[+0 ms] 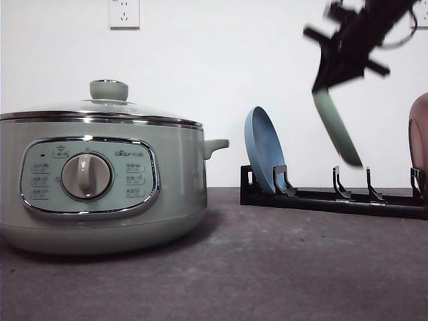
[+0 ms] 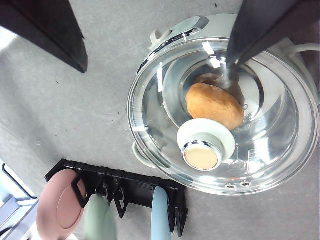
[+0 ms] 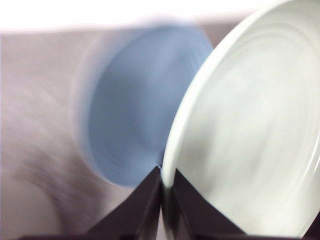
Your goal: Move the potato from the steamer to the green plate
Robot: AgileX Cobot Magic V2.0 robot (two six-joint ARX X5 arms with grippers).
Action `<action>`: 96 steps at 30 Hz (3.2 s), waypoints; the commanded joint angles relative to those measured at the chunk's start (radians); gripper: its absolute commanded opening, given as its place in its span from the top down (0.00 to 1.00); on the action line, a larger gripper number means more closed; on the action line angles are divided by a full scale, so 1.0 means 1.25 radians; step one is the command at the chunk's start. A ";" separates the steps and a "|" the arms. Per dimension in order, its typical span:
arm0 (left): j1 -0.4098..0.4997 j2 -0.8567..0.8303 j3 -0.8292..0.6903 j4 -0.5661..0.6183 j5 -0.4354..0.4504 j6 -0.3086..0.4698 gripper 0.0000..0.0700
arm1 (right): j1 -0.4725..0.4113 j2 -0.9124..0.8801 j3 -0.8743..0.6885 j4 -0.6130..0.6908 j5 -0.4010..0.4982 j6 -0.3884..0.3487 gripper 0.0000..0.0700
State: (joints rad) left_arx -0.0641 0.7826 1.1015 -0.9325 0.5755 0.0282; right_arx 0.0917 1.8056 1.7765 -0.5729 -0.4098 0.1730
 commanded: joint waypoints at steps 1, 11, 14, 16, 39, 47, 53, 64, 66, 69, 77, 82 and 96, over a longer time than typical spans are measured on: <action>-0.002 0.005 0.019 0.010 0.004 0.008 0.19 | 0.004 -0.019 0.042 -0.002 -0.009 0.002 1.00; -0.002 0.005 0.019 0.011 0.004 0.008 0.19 | 0.048 -0.152 0.088 -0.179 0.013 -0.077 1.00; -0.002 0.005 0.019 0.010 0.004 0.008 0.19 | 0.080 -0.190 0.088 -0.240 0.064 -0.120 1.00; -0.002 0.005 0.019 0.010 0.004 0.008 0.19 | 0.109 -0.214 0.088 -0.291 0.087 -0.151 1.00; -0.002 0.005 0.019 0.010 0.003 0.010 0.19 | 0.558 -0.249 -0.208 -0.523 0.432 -0.187 1.00; -0.002 0.005 0.019 0.011 0.003 0.010 0.19 | 0.669 -0.249 -0.395 -0.416 0.459 -0.139 1.00; -0.002 0.005 0.019 0.011 0.003 0.010 0.19 | 0.714 -0.248 -0.504 -0.310 0.475 -0.117 1.00; -0.002 0.006 0.019 0.010 0.003 0.010 0.19 | 0.721 -0.247 -0.636 -0.155 0.474 -0.105 1.00; -0.002 0.006 0.019 0.010 0.003 0.010 0.19 | 0.721 -0.246 -0.656 -0.143 0.467 -0.105 1.00; -0.002 0.006 0.019 0.010 0.003 0.010 0.19 | 0.721 -0.246 -0.682 -0.121 0.432 -0.104 0.99; -0.002 0.006 0.019 0.010 0.003 0.010 0.19 | 0.722 -0.246 -0.699 -0.076 0.403 -0.089 0.54; -0.002 0.006 0.019 0.009 0.003 0.010 0.19 | 0.721 -0.251 -0.696 -0.065 0.413 -0.088 0.52; -0.002 0.007 0.019 0.010 0.003 0.010 0.19 | 0.663 -0.398 -0.549 -0.072 0.331 -0.091 0.52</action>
State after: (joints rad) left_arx -0.0639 0.7837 1.1015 -0.9318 0.5755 0.0284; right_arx 0.9176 1.3036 1.0677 -0.6684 0.0196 0.0504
